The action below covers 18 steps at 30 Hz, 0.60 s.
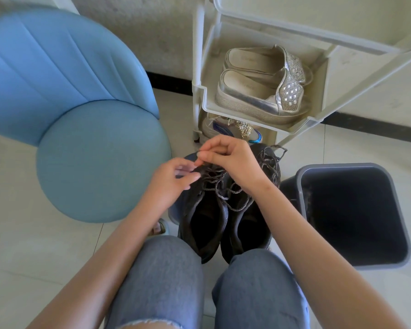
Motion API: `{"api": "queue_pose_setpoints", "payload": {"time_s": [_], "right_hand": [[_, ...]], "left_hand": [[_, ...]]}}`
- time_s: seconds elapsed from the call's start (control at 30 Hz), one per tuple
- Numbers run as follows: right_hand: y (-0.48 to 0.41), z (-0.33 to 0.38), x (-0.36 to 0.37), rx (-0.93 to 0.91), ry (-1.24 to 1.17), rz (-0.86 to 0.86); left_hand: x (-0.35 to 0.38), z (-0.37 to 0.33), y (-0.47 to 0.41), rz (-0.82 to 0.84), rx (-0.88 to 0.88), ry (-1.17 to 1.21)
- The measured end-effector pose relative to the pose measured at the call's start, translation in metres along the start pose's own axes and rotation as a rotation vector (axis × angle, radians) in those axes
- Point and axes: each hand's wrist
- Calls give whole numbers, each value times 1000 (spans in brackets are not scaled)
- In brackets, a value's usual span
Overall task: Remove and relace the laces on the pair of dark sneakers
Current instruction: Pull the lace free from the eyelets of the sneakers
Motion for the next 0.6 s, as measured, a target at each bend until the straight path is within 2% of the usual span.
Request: {"api": "queue_pose_setpoints", "payload": {"time_s": [0.07, 0.1, 0.2, 0.3, 0.47, 0.6], "right_hand": [[0, -4, -4, -28, 127, 100], [-1, -7, -5, -31, 255, 165], [-6, -16, -7, -23, 620, 326], [-9, -18, -2, -54, 790, 423], [-13, -20, 0, -94, 901, 452], [-15, -21, 0, -118, 887, 485]], "left_hand": [[-10, 0, 6, -109, -37, -100], [-13, 1, 9, -100, -63, -167], [-13, 6, 19, 40, -174, -270], [-8, 10, 20, 126, -254, -345], [-5, 11, 16, 165, -289, -367], [-3, 16, 16, 111, -248, -366]]}}
Point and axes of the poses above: each hand's wrist, its own y-axis away from the middle knuckle, its own x-axis out of the palm, z = x × y, and after that the axes turned 11 degrees about y, right-handed
